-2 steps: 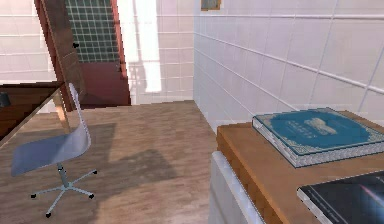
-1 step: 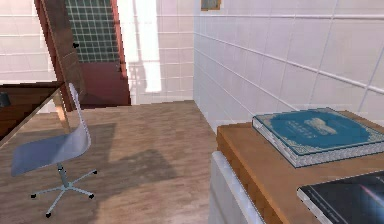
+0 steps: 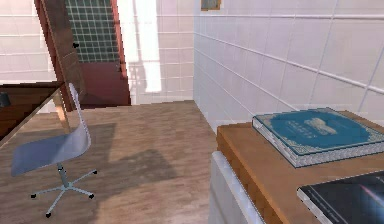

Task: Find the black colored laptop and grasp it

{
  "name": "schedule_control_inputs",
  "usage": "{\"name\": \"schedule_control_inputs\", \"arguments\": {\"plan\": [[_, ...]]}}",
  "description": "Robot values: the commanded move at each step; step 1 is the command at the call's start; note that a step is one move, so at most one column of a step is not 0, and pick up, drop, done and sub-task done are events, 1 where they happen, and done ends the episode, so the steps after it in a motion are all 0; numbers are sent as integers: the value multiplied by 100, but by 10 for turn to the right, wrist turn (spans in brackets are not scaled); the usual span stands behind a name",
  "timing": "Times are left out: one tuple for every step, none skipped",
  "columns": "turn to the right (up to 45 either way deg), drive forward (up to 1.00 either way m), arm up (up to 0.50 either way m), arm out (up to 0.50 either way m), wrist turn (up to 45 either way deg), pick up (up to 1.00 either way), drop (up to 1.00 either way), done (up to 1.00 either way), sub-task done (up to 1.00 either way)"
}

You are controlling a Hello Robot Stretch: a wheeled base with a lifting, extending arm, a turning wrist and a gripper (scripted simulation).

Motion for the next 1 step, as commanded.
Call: {"name": "schedule_control_inputs", "arguments": {"plan": [[0,0,0,0,0,0,0,100,0]]}}
